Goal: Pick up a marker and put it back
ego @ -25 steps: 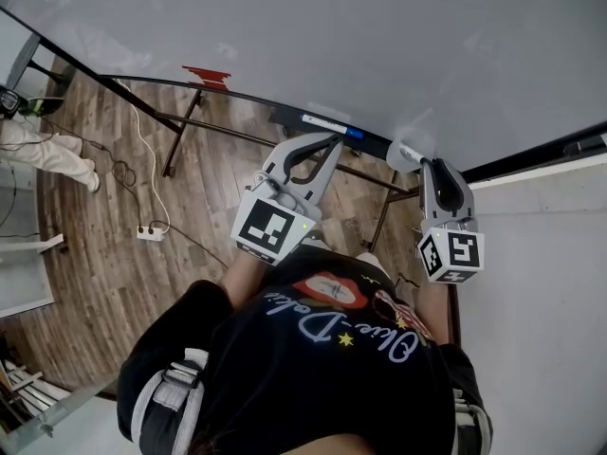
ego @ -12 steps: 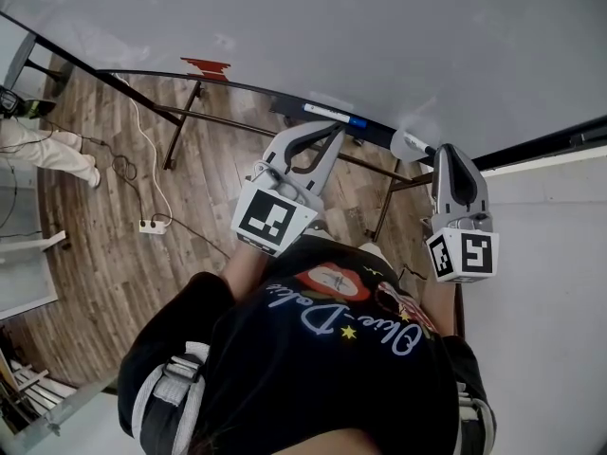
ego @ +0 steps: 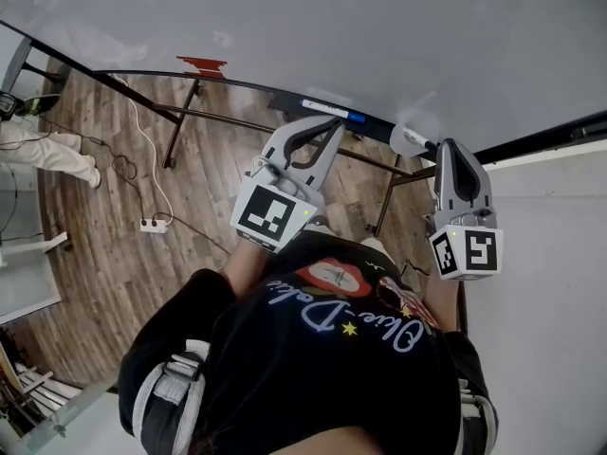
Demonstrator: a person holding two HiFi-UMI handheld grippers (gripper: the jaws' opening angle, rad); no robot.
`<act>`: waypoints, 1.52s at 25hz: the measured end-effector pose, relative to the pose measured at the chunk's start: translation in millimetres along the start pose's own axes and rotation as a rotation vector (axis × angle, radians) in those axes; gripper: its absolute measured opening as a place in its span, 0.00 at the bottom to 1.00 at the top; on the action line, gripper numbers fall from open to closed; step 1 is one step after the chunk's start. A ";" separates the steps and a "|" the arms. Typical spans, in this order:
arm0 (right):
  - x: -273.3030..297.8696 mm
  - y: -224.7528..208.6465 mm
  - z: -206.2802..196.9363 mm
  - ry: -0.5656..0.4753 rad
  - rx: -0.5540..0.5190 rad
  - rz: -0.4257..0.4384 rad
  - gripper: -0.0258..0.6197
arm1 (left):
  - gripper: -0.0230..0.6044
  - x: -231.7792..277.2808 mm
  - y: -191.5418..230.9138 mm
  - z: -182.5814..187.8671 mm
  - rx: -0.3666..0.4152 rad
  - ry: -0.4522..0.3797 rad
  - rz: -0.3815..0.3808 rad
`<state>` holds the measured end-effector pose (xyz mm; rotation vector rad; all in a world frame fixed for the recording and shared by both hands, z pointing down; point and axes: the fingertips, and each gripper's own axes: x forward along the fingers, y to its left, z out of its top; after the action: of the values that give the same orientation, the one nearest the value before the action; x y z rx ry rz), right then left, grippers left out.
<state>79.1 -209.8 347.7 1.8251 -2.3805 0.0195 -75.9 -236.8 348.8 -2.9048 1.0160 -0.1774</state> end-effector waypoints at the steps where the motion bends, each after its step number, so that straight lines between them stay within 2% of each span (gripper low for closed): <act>1: 0.2 0.5 1.1 0.002 -0.001 0.000 0.04 | 0.04 -0.3 0.3 0.3 0.000 0.000 0.000; 38: -7.6 -1.1 11.8 -0.026 -0.005 -0.004 0.04 | 0.04 -3.6 0.0 3.7 0.006 -0.010 0.007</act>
<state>80.9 -203.8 334.9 1.8392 -2.3920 -0.0103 -78.2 -234.5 344.7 -2.8935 1.0227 -0.1647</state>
